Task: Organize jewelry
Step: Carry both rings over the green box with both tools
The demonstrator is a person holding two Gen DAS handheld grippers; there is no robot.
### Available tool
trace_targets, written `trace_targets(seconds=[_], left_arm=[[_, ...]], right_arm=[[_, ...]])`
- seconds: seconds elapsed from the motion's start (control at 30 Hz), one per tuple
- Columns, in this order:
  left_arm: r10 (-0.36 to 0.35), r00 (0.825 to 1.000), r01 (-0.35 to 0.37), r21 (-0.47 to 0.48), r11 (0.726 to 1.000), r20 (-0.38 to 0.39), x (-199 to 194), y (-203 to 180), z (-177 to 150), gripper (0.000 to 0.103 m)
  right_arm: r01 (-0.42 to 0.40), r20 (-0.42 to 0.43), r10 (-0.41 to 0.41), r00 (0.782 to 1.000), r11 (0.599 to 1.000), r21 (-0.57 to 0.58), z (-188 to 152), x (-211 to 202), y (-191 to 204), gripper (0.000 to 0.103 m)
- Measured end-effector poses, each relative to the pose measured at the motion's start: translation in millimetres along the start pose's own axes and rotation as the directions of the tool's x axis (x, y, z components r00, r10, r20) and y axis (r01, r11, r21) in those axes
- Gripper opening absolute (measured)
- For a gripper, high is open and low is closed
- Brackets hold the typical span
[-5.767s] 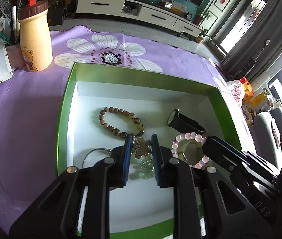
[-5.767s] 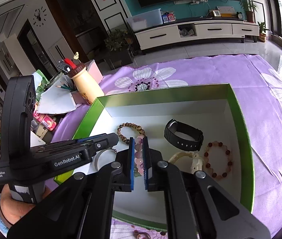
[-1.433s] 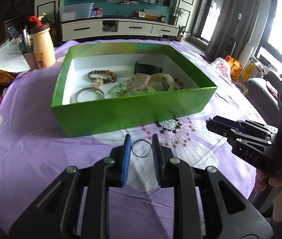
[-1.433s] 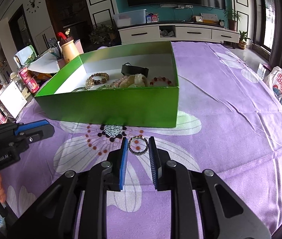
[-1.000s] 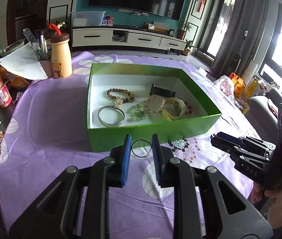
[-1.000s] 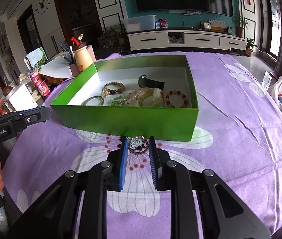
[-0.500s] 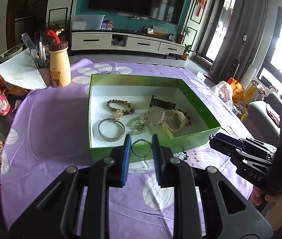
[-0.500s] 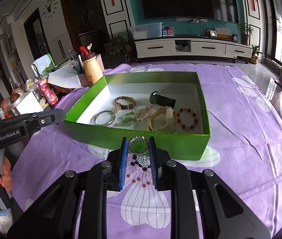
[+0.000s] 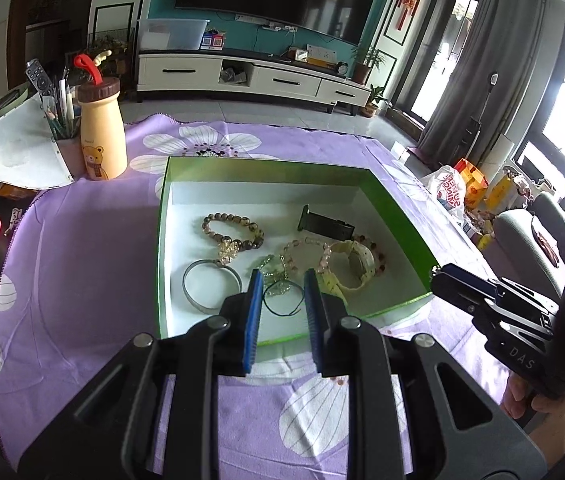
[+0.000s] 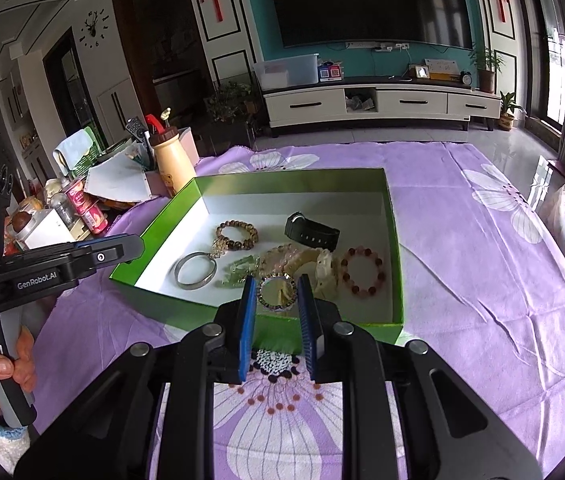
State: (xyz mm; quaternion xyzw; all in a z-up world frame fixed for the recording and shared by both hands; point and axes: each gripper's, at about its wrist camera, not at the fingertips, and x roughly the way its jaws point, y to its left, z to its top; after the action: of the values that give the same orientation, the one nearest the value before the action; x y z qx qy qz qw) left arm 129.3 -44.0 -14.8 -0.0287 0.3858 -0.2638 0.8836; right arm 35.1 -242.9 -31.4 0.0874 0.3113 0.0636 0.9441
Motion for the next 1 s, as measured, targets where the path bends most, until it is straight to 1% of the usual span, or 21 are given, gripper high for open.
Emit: trace_targets(seconds=[0.3,0.53,0.7,0.87,1.0], left_arm=[[-0.029,0.998,0.024,-0.091,0.996,-0.050,26.8,20.4,26.9,0.021],[-0.027,0.995,0.014,-0.133,0.991,-0.099,52.4,32.3,44.1,0.021],[-0.019,0.990,-0.006,-0.175,0.985,-0.140,70.5,42.2,52.0,0.021],[0.007,0.987,-0.036,-0.174,0.984,-0.161,82.8,46.4,57.1,0.021],[0.030,0.984,-0.058,-0.157,0.986,-0.174,89.2,47.3,59.4,0.021]], right_arm=[[-0.007,-0.008,0.007,1.000,0.999,0.046,20.8,13.1,-18.8,0.021],[-0.017,-0.024,0.019,1.000,0.996,0.084,38.2,29.5,-30.7,0.021],[-0.042,-0.056,0.050,0.997,0.990,0.134,50.8,45.8,-41.4,0.021],[-0.045,-0.095,0.063,0.994,0.983,0.178,59.1,65.4,-51.9,0.021],[-0.028,-0.132,0.054,0.990,0.981,0.191,63.8,80.9,-58.1,0.021]])
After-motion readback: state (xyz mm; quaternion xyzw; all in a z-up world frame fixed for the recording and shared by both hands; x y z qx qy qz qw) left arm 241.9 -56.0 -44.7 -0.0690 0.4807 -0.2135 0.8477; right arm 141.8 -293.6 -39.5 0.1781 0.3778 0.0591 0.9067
